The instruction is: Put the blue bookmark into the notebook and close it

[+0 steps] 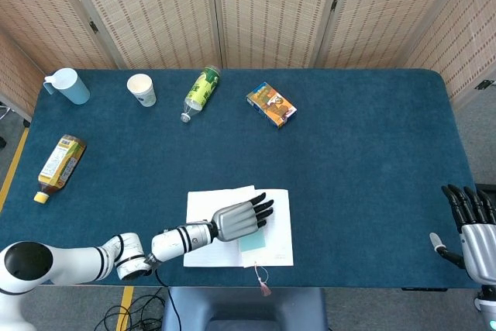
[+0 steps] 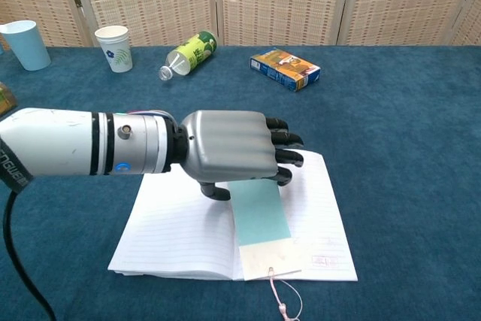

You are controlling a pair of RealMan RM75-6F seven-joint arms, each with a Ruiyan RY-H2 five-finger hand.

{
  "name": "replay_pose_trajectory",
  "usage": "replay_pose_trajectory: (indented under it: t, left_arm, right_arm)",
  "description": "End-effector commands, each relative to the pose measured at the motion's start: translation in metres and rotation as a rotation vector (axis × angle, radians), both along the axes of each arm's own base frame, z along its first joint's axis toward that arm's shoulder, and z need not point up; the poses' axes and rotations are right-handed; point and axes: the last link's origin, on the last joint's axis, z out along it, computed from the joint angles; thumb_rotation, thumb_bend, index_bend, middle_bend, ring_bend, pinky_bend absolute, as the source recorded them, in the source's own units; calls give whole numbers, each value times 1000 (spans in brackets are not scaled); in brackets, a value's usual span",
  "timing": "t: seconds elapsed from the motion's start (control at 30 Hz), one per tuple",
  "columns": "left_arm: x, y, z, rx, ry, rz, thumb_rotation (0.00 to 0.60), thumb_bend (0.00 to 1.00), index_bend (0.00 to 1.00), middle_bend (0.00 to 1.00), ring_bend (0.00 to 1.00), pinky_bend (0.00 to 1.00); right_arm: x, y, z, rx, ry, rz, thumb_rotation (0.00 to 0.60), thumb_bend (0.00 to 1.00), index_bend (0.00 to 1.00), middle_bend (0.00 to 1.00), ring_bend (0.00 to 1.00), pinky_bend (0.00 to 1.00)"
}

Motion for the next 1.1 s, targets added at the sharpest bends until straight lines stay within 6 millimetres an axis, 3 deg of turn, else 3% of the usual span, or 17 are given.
replay_pose_trajectory:
  t: [0.03,0.23,0.4,0.63,0.8,0.87,0.93,1.1]
  left_arm:
    - [-1,1,2,5,-6,6,600,298,202,132,62,150]
    - [-5,3,9,16,-27,40,600,299,160,126,60,150]
    - [-11,5,27,16,-122,144,600,298,168,125,60,150]
    - [-33,8,51,36,-200,309,600,299,277,125,60,150]
    - [-44,7,50,45,-166,337,600,388,292,114,58,150]
    - [-46,4,47,42,-147,343,600,494,284,101,48,150]
    - [-46,2,44,40,-128,341,600,532,277,88,35,149]
    - [-43,-4,33,41,-90,324,600,541,271,64,14,150]
  right_arm:
    - [0,0,0,0,-1,1,600,226,0,98,51,61]
    - [2,-1,0,2,-1,9,600,226,0,98,51,61]
    - [3,-1,1,1,4,14,600,226,0,98,51,61]
    - [5,-4,-1,14,7,26,600,226,0,98,51,61]
    - [6,-5,-2,19,6,28,600,226,0,98,51,61]
    - [6,-5,-2,19,7,27,600,226,0,98,51,61]
    - [6,-5,-2,18,7,26,600,226,0,98,51,61]
    - [4,-3,-2,15,6,20,600,226,0,98,51,61]
